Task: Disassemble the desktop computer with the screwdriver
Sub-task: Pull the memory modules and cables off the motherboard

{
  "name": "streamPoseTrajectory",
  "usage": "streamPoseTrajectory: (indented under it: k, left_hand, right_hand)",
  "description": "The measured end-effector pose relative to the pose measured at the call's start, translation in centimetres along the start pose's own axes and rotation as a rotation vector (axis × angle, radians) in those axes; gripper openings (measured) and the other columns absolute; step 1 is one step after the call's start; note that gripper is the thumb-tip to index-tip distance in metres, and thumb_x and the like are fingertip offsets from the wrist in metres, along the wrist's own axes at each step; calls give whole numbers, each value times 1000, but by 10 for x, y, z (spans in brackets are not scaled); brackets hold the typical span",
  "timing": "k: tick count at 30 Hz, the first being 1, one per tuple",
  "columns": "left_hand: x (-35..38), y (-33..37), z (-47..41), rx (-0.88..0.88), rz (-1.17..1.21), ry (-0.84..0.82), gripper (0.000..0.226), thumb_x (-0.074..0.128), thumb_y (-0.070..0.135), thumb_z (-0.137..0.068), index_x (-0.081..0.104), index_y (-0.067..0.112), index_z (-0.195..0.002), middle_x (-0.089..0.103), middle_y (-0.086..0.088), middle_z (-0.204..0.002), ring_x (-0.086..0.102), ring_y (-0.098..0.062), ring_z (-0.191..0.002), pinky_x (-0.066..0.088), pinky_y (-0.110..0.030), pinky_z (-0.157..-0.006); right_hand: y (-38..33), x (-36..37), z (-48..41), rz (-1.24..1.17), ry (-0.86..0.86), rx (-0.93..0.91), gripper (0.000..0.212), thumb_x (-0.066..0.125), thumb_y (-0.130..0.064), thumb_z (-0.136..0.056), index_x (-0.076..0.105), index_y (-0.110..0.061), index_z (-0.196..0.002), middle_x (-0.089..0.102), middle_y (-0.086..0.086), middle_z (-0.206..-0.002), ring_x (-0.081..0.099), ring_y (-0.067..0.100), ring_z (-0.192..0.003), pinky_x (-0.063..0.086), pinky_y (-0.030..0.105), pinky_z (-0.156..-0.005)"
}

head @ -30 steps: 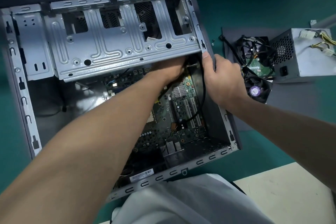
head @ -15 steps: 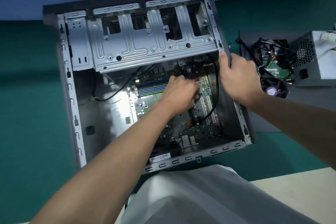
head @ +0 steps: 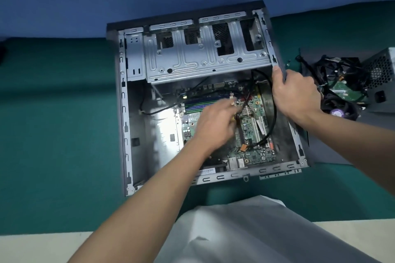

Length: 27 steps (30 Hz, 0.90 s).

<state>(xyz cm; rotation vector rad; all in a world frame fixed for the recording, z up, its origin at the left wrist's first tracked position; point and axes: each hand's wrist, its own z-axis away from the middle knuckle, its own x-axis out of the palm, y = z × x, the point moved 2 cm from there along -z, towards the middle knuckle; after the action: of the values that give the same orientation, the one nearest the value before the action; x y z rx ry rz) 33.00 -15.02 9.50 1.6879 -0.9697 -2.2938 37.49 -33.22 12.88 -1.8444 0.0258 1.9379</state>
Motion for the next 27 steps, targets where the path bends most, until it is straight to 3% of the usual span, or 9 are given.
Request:
streamPoseTrajectory:
  k: [2, 4, 8, 11, 13, 18, 21, 23, 27]
  left_hand:
    - [-12, -21, 1, -210, -148, 137, 56, 64, 15, -84, 46, 12, -137, 46, -6, -143, 37, -24, -134, 18, -34, -115]
    - [-19, -46, 3, -427, -244, 58, 67, 66, 25, -85, 34, 8, -141, 43, -13, -139, 34, -32, -132, 22, -42, -114]
    - [-16, -67, 17, -660, -53, -59, 56, 62, 27, -90, 35, 7, -136, 46, -17, -135, 46, -35, -123, 30, -48, -106]
    - [-5, -60, 30, -573, -56, -51, 25, 59, 24, -92, 56, 13, -114, 59, -7, -110, 54, -23, -98, 38, -36, -98]
    - [3, -56, 35, -475, -151, -131, 15, 58, 27, -92, 63, 16, -100, 56, -3, -103, 53, -23, -104, 37, -39, -102]
    - [2, -60, 36, -376, -218, -173, 22, 65, 21, -88, 67, 14, -109, 32, -7, -152, 32, -27, -137, 35, -42, -111]
    - [10, -68, 42, -320, -240, -337, 63, 58, 22, -94, 29, 12, -149, 4, -7, -161, 14, -26, -147, 22, -39, -119]
    - [11, -70, 45, -298, -299, -424, 76, 52, 23, -97, 4, 11, -153, -5, -9, -161, -1, -24, -148, 10, -38, -121]
    - [9, -71, 47, -321, -332, -456, 73, 44, 24, -99, -3, 11, -153, -9, -8, -161, -8, -22, -148, 6, -41, -121]
  right_hand:
    - [1, 2, 0, 30, 33, -12, 71, 16, -61, -95, 59, -5, -98, 61, 24, -92, 57, 42, -84, 43, 45, -72]
    - [1, 3, 0, 66, 67, -28, 71, 16, -60, -96, 60, -4, -99, 61, 24, -89, 58, 43, -81, 39, 43, -67]
    - [0, 4, 1, 109, 119, -47, 68, 18, -56, -97, 59, -3, -99, 62, 25, -85, 58, 43, -75, 34, 40, -64]
    - [-3, 1, 4, 119, 174, -94, 53, 22, -47, -99, 53, -5, -106, 63, 21, -88, 51, 35, -69, 31, 37, -60]
    - [-10, -4, 8, 187, 243, -234, 35, 36, -32, -98, 48, -4, -115, 59, 20, -102, 50, 34, -82, 35, 38, -58]
    - [-31, -1, 28, 398, 103, -816, 40, 68, -19, -75, 59, -2, -110, 61, 19, -103, 55, 32, -93, 47, 44, -79]
    - [-56, 23, 41, 347, -189, -968, 30, 61, -17, -84, 63, -5, -111, 65, 13, -105, 57, 26, -96, 48, 41, -84]
    - [-76, 42, 43, 279, -308, -971, 32, 54, -18, -90, 58, -8, -120, 63, 10, -113, 54, 24, -103, 47, 39, -91]
    - [-118, 72, 35, 97, -347, -885, 29, 45, -20, -97, 57, -11, -121, 64, 9, -111, 56, 29, -102, 48, 40, -89]
